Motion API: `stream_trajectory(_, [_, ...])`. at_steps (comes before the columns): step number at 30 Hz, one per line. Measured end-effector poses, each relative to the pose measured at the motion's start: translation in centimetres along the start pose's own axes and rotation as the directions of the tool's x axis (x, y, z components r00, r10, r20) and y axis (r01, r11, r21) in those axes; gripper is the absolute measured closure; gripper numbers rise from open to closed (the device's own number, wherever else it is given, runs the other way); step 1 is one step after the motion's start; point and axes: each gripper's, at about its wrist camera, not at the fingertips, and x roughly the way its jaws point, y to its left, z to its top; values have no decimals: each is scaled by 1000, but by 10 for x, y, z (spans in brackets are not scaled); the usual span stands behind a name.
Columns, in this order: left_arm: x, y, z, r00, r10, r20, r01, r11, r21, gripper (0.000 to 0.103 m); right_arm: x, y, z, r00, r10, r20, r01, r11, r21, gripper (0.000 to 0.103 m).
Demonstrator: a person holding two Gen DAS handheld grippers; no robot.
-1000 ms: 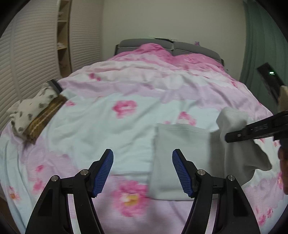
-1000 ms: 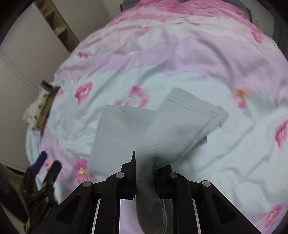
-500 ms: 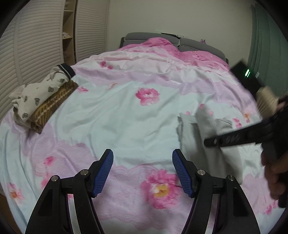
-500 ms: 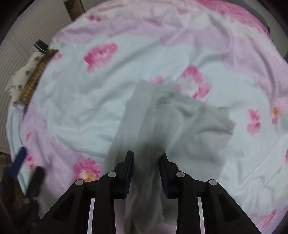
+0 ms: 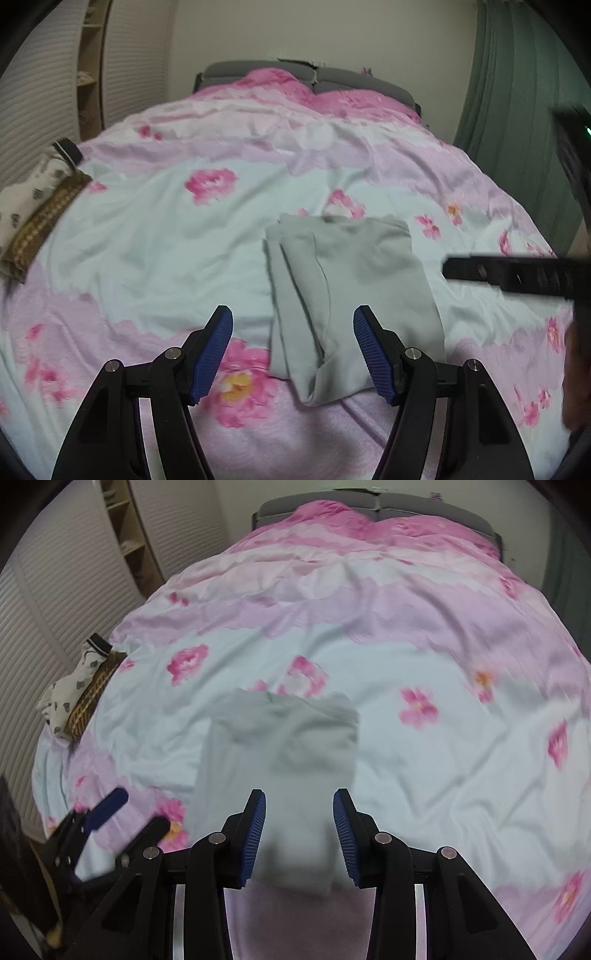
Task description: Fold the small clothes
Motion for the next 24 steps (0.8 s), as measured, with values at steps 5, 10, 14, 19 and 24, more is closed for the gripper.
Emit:
stream_trajectory(5, [29,5,14,999,-9,-39,10,999,33,36,16,-14,-31,999,3,47,-7,997,71,64])
stream_trajectory(10, [64,10,40,996,-46,-78,51,997,62,36,23,-18,-49,994,16,111,-31,991,129,64])
stream_trajectory(14, [93,13,48,987,-88,-135,96,994,53,36,29,-15,-60,992,19,127,-39,987,156,64])
stream_trajectory(19, [118,11,43,972,-141,-186,149,988,29,65,42,-4,-76,995,17,102,-29,993,117,64])
stream_trajectory(24, [120,0,50,976,-138,-167,152,986,71,82,51,0,-78,995,-18,102,8,996,93,89])
